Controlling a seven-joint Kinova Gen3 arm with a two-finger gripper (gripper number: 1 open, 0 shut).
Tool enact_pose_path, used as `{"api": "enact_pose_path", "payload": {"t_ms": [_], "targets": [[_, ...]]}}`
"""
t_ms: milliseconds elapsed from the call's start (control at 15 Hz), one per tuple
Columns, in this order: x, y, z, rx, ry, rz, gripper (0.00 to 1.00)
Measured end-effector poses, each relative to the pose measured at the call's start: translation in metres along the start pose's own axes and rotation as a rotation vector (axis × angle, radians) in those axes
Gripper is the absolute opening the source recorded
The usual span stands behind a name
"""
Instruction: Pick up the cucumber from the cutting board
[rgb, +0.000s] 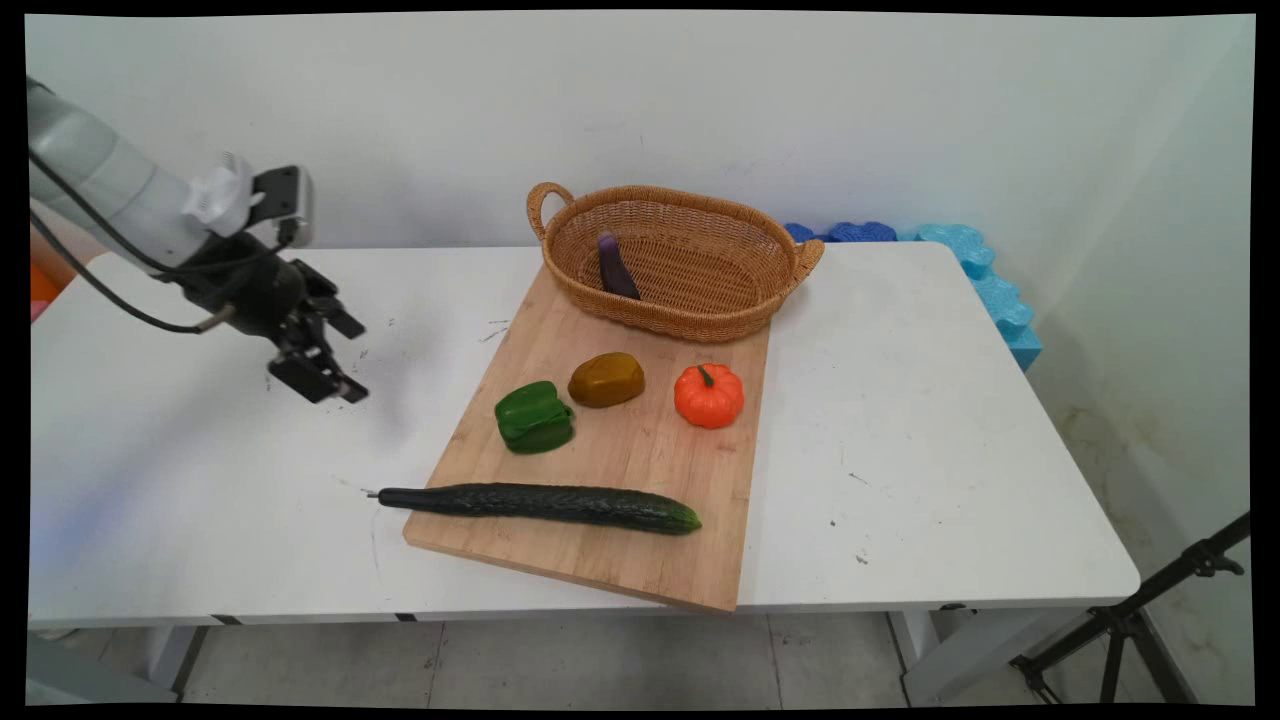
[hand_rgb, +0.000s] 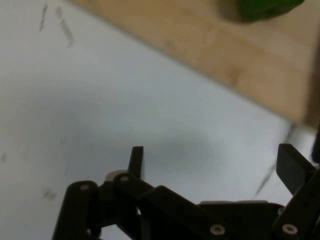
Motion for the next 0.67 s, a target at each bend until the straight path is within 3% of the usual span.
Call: {"api": "enact_pose_path", "payload": {"t_ms": [667], "targets": [[0.078,0.072,0.041,-0.117,0.074,0.198,1.0]]}}
